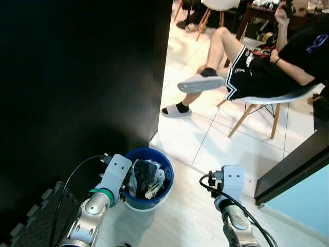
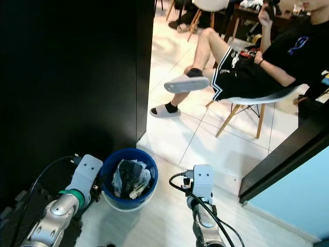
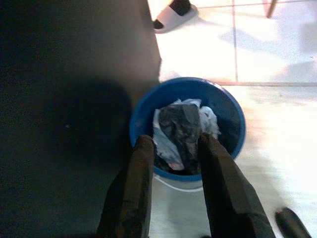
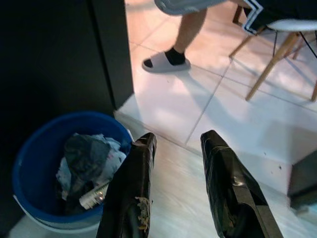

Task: Clean up the room

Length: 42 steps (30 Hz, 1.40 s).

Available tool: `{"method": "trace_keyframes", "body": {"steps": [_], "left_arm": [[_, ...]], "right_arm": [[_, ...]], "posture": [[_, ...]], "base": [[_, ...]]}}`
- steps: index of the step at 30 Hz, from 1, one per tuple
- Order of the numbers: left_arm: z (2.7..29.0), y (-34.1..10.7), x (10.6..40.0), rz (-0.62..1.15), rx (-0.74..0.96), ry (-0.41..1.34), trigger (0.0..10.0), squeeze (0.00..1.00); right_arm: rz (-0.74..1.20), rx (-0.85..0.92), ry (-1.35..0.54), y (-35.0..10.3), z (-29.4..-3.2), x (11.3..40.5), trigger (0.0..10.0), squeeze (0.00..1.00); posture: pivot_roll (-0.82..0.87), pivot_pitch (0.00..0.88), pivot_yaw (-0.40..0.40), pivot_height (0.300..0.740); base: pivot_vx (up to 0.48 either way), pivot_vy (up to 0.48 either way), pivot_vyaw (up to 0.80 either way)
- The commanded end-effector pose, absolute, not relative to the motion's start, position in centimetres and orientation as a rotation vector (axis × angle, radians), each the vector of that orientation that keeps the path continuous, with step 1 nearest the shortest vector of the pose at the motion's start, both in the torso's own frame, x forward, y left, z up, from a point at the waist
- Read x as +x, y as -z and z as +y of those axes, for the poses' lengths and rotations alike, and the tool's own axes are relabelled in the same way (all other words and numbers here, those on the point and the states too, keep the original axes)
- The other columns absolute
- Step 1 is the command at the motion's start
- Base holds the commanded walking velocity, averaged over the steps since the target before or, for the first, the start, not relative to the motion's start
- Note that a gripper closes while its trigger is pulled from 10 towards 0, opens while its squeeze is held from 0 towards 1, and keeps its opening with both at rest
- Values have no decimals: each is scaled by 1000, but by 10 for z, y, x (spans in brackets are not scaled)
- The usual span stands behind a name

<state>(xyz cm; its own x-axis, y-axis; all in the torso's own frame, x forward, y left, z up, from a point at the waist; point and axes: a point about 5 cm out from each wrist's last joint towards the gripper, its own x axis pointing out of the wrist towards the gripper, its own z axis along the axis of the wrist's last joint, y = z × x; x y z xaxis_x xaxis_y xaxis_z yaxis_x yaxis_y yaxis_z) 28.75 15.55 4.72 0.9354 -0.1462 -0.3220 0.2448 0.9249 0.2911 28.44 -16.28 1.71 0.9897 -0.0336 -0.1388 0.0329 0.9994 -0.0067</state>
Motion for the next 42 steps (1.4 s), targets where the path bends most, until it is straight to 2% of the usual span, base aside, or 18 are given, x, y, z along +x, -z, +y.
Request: {"method": "trace_keyframes", "body": {"steps": [1,19,42], "left_arm": [[157,-43,288,300,335,189,10000,0],[150,-45,297,243,316,182,10000,0],[151,-42,297,239,305,171,10000,0]], "right_arm": [[154,-5,30,-15,-162,284,10000,0],[151,-25,20,-15,-165,283,10000,0],[162,-30,18,-13,-165,282,10000,0]], "posture": [[85,0,26,740],[75,0,22,740],[77,0,18,740]], "base": [[0,0,0],[0,0,0],[-295,0,0]]}}
